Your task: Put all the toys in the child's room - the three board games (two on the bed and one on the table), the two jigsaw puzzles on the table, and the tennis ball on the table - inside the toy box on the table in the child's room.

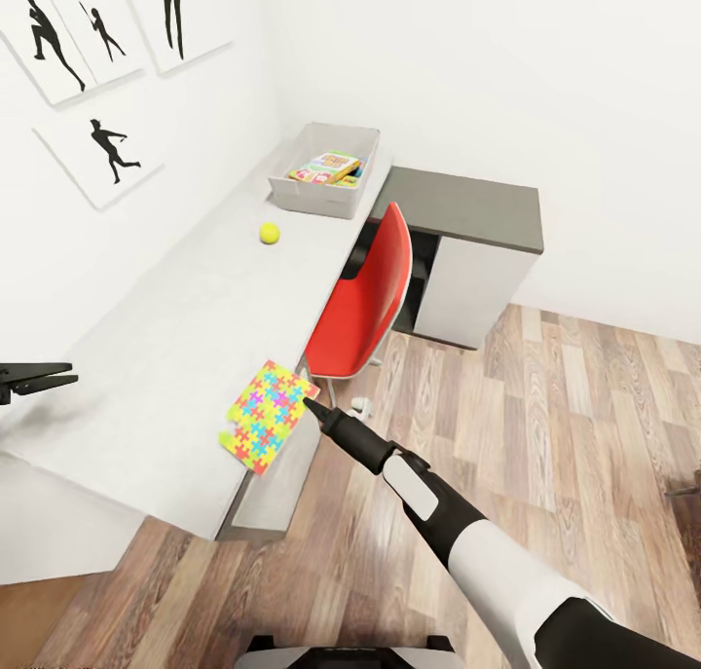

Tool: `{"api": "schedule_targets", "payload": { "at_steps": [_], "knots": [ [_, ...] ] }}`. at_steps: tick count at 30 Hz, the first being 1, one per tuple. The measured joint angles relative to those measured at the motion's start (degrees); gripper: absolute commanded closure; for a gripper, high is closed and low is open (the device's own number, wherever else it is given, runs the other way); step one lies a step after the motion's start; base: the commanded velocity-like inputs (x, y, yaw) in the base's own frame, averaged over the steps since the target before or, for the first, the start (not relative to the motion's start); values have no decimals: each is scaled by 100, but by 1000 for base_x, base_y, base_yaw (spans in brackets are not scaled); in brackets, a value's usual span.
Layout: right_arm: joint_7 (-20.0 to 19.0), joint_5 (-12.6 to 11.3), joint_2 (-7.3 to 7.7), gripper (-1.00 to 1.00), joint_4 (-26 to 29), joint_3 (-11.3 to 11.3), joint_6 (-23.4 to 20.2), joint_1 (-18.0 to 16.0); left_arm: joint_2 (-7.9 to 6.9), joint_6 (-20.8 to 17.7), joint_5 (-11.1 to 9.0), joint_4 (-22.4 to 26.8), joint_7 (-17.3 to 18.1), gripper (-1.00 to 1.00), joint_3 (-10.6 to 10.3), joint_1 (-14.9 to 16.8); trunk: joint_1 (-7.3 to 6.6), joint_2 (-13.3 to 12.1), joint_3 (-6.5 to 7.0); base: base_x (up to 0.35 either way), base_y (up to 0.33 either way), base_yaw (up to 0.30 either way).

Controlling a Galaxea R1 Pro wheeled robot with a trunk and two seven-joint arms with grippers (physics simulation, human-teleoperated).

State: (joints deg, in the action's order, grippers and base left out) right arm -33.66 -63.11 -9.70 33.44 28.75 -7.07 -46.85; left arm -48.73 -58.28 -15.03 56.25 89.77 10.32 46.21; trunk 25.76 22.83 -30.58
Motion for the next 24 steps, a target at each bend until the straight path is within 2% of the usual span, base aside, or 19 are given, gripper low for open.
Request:
{"api": "schedule_targets", "payload": {
  "at_steps": [9,16,24],
  "knots": [
    [-4,0,3,100,1,-3,0,4,5,0,1,-12,0,-100,-2,1,0,-1,37,-33,0,-195],
    [-4,-2,3,100,1,-9,-4,1,15,0,0,-17,0,-100,-2,1,0,0,79,-200,0,-232],
    [-4,-7,3,100,1,-9,-9,1,38,-2,1,-18,0,-100,-2,1,-1,0,128,-23,0,-233]
  ]
}}
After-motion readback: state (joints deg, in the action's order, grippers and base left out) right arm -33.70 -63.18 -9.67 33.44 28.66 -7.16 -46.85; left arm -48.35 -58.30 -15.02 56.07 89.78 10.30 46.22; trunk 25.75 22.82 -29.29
